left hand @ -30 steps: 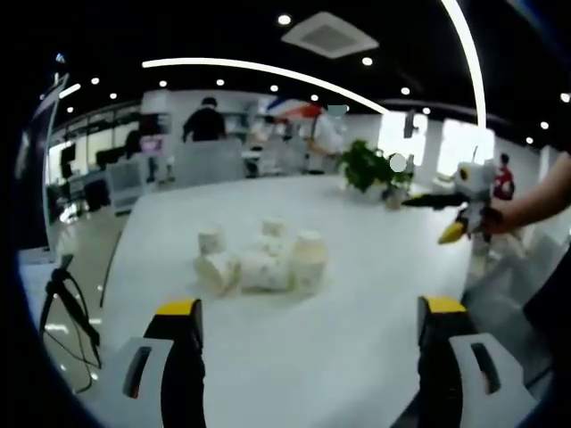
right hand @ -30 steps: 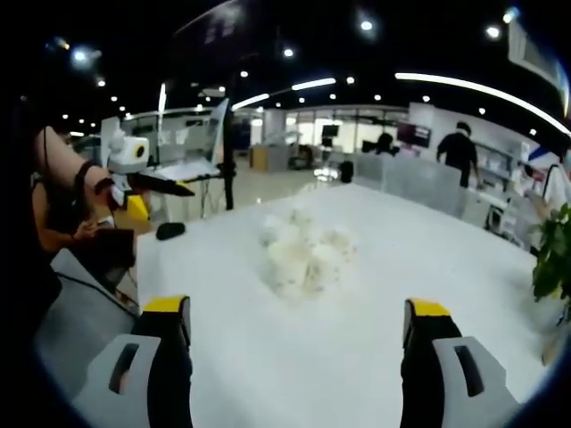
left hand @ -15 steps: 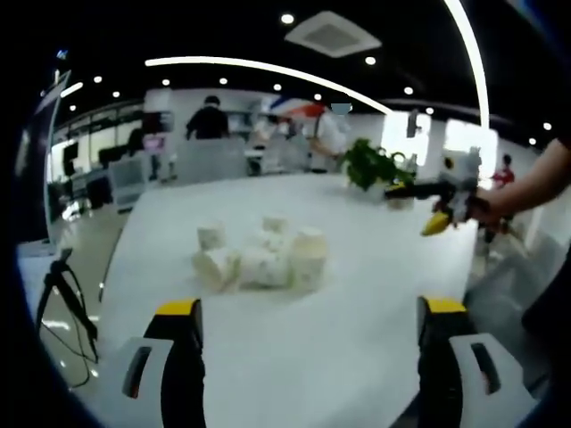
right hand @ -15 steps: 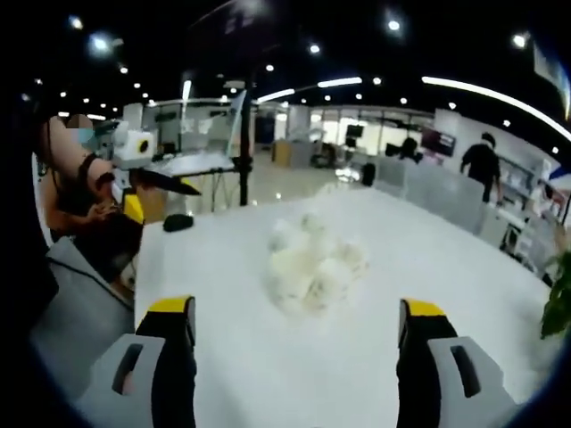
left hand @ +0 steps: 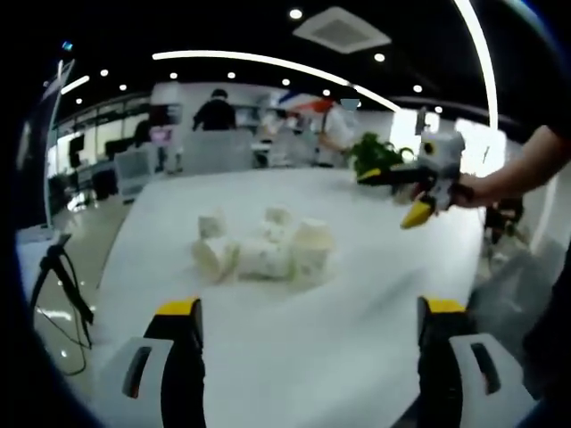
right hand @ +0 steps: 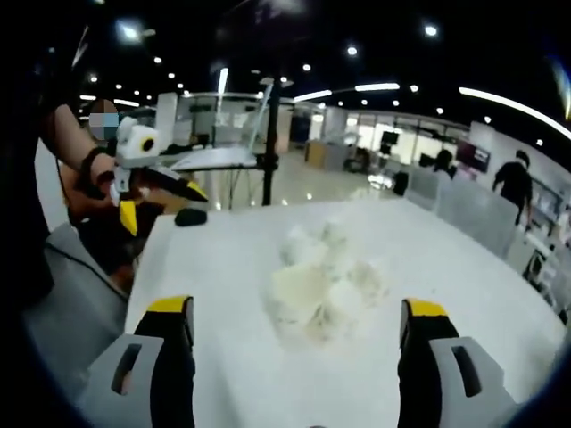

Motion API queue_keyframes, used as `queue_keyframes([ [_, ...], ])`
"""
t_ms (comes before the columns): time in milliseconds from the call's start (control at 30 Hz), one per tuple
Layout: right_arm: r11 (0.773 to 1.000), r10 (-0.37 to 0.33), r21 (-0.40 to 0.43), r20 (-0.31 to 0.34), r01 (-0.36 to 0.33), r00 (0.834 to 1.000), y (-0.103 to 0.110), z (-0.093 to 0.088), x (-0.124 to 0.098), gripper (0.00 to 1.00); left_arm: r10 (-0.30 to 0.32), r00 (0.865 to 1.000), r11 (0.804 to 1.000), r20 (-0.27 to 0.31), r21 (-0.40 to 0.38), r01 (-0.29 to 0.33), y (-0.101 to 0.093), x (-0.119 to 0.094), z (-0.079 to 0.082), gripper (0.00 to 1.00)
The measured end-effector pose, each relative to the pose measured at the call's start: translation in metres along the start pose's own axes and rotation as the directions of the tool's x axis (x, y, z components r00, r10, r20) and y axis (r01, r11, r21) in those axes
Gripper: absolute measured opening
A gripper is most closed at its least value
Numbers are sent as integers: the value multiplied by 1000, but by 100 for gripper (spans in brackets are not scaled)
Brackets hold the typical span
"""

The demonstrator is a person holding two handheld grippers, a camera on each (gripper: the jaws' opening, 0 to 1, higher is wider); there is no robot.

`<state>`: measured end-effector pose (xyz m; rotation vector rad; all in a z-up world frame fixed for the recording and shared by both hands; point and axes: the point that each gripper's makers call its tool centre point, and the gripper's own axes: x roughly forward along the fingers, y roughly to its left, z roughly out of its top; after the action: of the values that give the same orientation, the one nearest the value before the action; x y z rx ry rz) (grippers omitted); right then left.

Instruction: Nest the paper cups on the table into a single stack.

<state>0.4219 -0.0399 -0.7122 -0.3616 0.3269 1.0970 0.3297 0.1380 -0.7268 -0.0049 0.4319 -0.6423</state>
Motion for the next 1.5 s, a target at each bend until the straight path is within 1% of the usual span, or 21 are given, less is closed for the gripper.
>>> queue_keyframes([
  [67, 1000, 22, -9, -8, -22, 1000, -1, 0, 7, 93, 6, 1000, 1000, 9, -25, -5, 0, 0, 2, 99],
  [133, 999, 31, -24, -13, -31, 999, -3, 0, 14, 93, 13, 999, 999, 30, -32, -12, 1, 0, 5, 99],
  [167, 999, 40, -25, -13, -40, 999, -3, 0, 17, 93, 17, 999, 999, 30, -30, -16, 1, 0, 5, 99],
  [267, 997, 66, -38, -21, -67, 998, -3, -1, 28, 93, 21, 1000, 999, 14, -33, -21, 0, 2, 2, 99],
  [333, 995, 86, -49, -26, -88, 996, -1, -2, 34, 93, 24, 999, 999, 26, -32, -23, -1, 1, 3, 99],
  [467, 990, 122, -69, -32, -124, 992, 2, -1, 46, 92, 30, 999, 999, 30, -31, -29, 0, 0, 2, 99],
  [533, 986, 138, -90, -49, -142, 989, 3, -3, 52, 91, 32, 999, 999, 34, -30, -31, 1, -1, 3, 99],
  [667, 980, 158, -114, -59, -164, 986, 2, -3, 64, 90, 39, 999, 998, 19, -53, -38, 4, -1, -1, 99],
  [733, 976, 175, -118, -75, -183, 982, 3, -5, 70, 89, 40, 999, 998, 25, -47, -39, 4, -2, 0, 99],
  [800, 973, 195, -116, -72, -202, 978, 4, -4, 75, 88, 42, 999, 998, 29, -50, -40, 3, -2, 0, 99],
  [933, 966, 210, -131, -94, -221, 973, 5, -7, 83, 85, 44, 999, 998, 22, -45, -43, 1, -4, -4, 99],
  [1100, 954, 244, -152, -116, -260, 963, 8, -10, 90, 82, 52, 998, 996, 18, -77, -50, 1, -6, -11, 99],
  [1200, 941, 268, -174, -142, -290, 953, 13, -14, 94, 79, 50, 999, 995, 11, -83, -49, 1, -6, -14, 99],
  [1300, 928, 277, -210, -166, -308, 946, 16, -17, 96, 78, 47, 998, 997, 38, -67, -44, -1, -6, -13, 98],
  [1367, 920, 275, -235, -185, -314, 944, 16, -19, 98, 78, 44, 999, 995, 27, -87, -42, -3, -7, -14, 98],
  [1400, 919, 281, -230, -186, -320, 941, 17, -19, 99, 77, 44, 999, 995, 29, -93, -41, -3, -7, -13, 99],
  [1433, 916, 294, -224, -190, -333, 937, 19, -20, 99, 75, 56, 997, 996, 46, -69, -53, -2, -8, -10, 99],
  [1467, 913, 299, -225, -198, -340, 934, 20, -21, 100, 73, 58, 997, 997, 46, -60, -55, -2, -8, -10, 99],
  [1500, 908, 305, -231, -208, -350, 929, 20, -22, 100, 71, 55, 998, 996, 43, -71, -52, -2, -8, -10, 99],
])
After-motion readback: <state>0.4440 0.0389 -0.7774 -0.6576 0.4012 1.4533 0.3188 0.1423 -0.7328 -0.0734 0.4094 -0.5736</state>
